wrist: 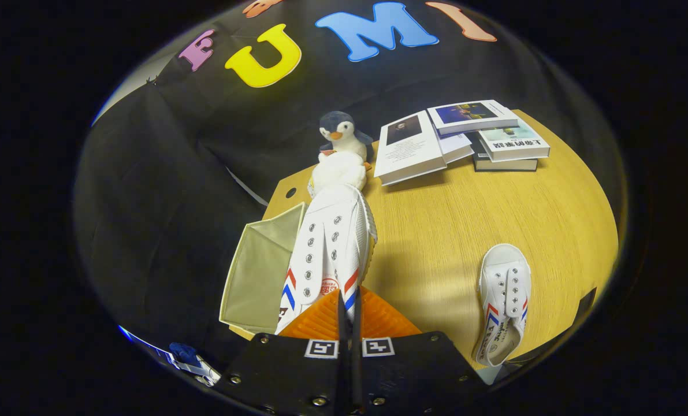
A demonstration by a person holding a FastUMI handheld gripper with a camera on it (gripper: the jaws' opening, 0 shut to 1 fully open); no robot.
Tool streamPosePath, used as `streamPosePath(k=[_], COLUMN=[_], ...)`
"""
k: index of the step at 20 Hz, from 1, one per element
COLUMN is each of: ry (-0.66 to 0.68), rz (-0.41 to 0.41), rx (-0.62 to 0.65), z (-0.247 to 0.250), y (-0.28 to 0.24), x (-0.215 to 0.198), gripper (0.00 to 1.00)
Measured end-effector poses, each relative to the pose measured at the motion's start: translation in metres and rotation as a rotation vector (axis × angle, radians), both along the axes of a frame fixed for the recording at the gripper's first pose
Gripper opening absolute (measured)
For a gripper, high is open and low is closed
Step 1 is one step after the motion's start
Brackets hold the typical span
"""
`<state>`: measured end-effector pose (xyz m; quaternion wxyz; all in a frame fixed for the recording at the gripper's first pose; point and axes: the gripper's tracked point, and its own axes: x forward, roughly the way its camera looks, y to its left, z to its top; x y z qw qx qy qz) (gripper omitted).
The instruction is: Open the storage box then place both shoes into the box .Put the left shoe in first, then the right shoe, with the right side of both shoes facing outward in a uniform manner.
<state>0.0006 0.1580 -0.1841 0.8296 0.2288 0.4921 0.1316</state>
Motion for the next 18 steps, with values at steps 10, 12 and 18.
streamPosePath(k=[10, 12, 18], ry=[-0.018, -0.016, 0.011], rz=[0.033, 0.047, 0.083], rx=[0.053, 0.064, 0.077], z=[0.026, 0.026, 0.014], y=[0.066, 0.084, 0.134], x=[0.019, 0.02, 0.017], gripper=[0.01, 0.01, 0.01])
